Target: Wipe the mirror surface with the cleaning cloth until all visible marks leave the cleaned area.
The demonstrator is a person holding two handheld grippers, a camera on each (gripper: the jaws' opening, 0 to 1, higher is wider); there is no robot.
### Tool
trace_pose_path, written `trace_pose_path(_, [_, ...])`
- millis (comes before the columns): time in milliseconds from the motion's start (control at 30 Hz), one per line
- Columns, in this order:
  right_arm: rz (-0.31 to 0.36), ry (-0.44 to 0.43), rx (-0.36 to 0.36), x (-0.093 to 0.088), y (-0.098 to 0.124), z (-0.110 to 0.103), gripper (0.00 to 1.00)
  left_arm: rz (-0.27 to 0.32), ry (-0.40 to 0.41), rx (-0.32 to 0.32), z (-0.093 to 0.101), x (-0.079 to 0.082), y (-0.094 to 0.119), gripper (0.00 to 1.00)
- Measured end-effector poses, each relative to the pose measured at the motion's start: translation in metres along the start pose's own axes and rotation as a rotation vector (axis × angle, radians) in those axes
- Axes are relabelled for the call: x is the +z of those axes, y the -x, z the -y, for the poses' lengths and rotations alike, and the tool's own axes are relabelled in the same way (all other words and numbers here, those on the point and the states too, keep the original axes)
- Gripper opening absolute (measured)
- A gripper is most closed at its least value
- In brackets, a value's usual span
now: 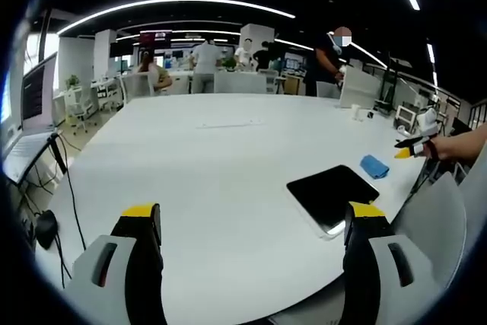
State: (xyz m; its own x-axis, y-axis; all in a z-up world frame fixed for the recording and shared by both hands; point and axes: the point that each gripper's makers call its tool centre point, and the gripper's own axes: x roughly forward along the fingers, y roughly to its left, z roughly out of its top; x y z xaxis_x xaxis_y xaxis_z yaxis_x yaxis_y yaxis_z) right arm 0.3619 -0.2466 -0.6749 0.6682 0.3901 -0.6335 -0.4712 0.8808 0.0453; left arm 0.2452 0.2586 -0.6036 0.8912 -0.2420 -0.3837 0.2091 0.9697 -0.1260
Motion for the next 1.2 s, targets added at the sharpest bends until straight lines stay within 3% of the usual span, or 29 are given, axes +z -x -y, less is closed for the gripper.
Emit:
trace_pose_path(67, [-0.002,0.006,-0.007,0.001,0.0,0.001,0.89,0.001,0.003,-0.008,0.001,-0.001,-0.002,0.99])
trace_pose_path(133, [0.016,-0.029,-0.015,0.005,-0.001,0.005,0.91,-0.019,0.002,-0.067,0.01,-0.004,-0.007,0.99])
trace_pose_path(200, [0.008,-0.046,-0.025,0.005,-0.002,0.005,0.88,-0.035,-0.032,-0.084,0.016,-0.004,-0.012,0.99])
trace_pose_path(500, [-0.047,-0.055,0.005,0.009,-0.02,-0.008,0.75,-0.049,-0.002,-0.089,0.016,-0.004,-0.023,0.99])
trace_pose_path(633, [-0.093,-0.018,0.033,0.004,-0.032,-0.016,0.68,-0.065,-0.013,-0.094,0.015,-0.003,-0.026,0.99])
trace_pose_path(733, [-0.104,0.008,0.022,0.001,-0.038,-0.015,0.54,-0.054,-0.01,-0.092,0.013,0.0,-0.028,0.99])
trace_pose_path(833, [-0.118,-0.04,0.058,-0.003,-0.044,-0.023,0.53,-0.059,-0.014,-0.096,0.015,0.001,-0.029,0.99])
trace_pose_path(1000, [-0.161,-0.024,0.037,-0.008,-0.054,-0.02,0.36,-0.053,-0.022,-0.097,0.016,0.003,-0.029,0.99])
trace_pose_path(1200, [-0.184,-0.045,0.034,-0.01,-0.06,-0.022,0.3,-0.067,-0.01,-0.089,0.014,-0.004,-0.03,0.99])
